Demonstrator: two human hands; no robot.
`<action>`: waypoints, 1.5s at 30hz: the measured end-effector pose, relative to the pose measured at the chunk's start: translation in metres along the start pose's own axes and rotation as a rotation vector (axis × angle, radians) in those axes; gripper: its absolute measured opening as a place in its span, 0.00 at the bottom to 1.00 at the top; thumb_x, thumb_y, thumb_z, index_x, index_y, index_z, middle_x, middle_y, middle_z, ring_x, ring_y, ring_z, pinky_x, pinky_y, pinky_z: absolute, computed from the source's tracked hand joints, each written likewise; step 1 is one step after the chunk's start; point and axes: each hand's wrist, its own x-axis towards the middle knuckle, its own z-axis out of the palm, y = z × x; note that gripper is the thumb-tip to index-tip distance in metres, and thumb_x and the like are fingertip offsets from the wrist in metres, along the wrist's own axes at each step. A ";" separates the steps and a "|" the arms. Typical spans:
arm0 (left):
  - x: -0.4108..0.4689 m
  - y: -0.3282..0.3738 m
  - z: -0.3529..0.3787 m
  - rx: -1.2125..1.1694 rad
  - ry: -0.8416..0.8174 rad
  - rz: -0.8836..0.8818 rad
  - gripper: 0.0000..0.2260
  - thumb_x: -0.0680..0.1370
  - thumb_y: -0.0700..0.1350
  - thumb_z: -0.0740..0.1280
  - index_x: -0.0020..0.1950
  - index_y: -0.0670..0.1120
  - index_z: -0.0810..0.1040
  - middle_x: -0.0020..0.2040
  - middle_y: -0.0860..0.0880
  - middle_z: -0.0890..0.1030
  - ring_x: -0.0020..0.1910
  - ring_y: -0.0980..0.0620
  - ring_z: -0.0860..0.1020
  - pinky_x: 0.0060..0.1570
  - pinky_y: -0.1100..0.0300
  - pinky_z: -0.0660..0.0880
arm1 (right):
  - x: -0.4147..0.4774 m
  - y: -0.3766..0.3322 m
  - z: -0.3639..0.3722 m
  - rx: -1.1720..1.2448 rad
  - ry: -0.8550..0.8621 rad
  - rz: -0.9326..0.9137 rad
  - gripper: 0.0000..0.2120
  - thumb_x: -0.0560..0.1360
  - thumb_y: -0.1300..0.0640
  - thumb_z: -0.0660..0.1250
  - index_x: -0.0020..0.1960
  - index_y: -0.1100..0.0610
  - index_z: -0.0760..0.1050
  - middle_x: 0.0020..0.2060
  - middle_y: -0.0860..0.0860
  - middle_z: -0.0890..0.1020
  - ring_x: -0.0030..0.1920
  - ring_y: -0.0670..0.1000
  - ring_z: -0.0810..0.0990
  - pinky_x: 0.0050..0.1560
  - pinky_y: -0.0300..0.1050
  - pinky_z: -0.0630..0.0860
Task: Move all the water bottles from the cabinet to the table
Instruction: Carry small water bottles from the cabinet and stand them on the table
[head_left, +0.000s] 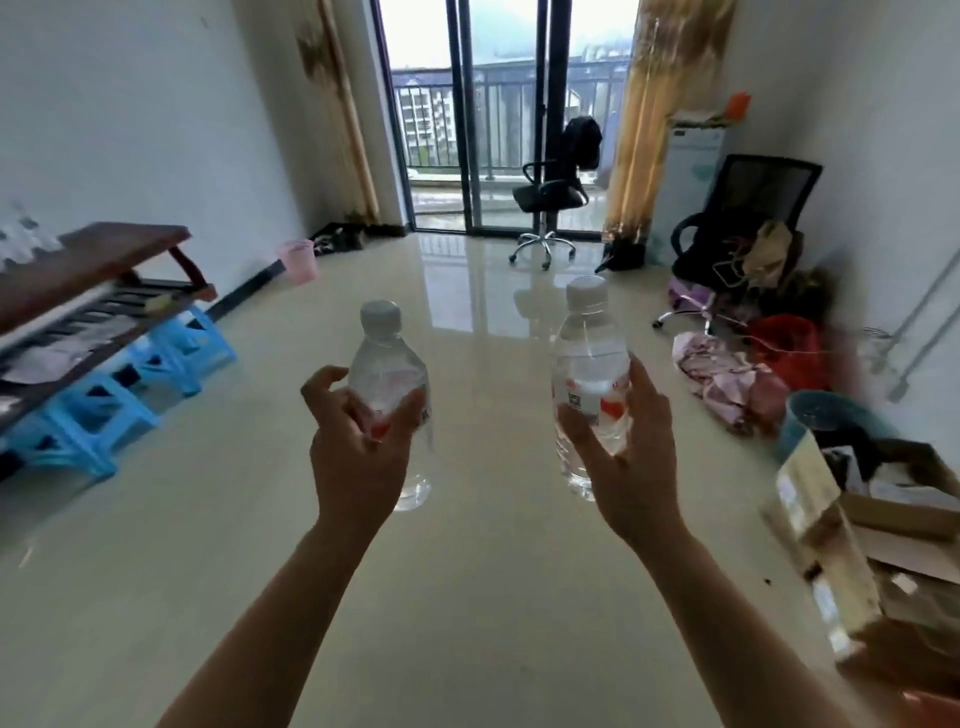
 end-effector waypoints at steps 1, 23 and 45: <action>0.015 -0.011 -0.004 0.083 0.027 0.022 0.31 0.73 0.60 0.74 0.65 0.51 0.61 0.50 0.49 0.81 0.40 0.51 0.80 0.40 0.62 0.76 | 0.013 0.001 0.023 -0.001 -0.024 -0.013 0.37 0.75 0.39 0.69 0.79 0.51 0.63 0.63 0.51 0.77 0.58 0.46 0.73 0.51 0.32 0.68; 0.338 -0.258 -0.058 1.223 0.258 0.118 0.33 0.68 0.39 0.79 0.71 0.47 0.72 0.65 0.45 0.79 0.63 0.41 0.78 0.62 0.37 0.70 | 0.323 0.032 0.498 0.141 -0.514 -0.471 0.38 0.71 0.52 0.79 0.76 0.45 0.65 0.58 0.53 0.71 0.49 0.55 0.77 0.45 0.55 0.79; 0.737 -0.564 -0.249 1.183 0.362 0.101 0.30 0.69 0.37 0.78 0.70 0.43 0.74 0.63 0.40 0.80 0.61 0.38 0.77 0.55 0.39 0.75 | 0.489 -0.096 1.017 0.094 -0.482 -0.601 0.39 0.70 0.52 0.79 0.75 0.43 0.64 0.61 0.56 0.70 0.55 0.60 0.77 0.49 0.69 0.79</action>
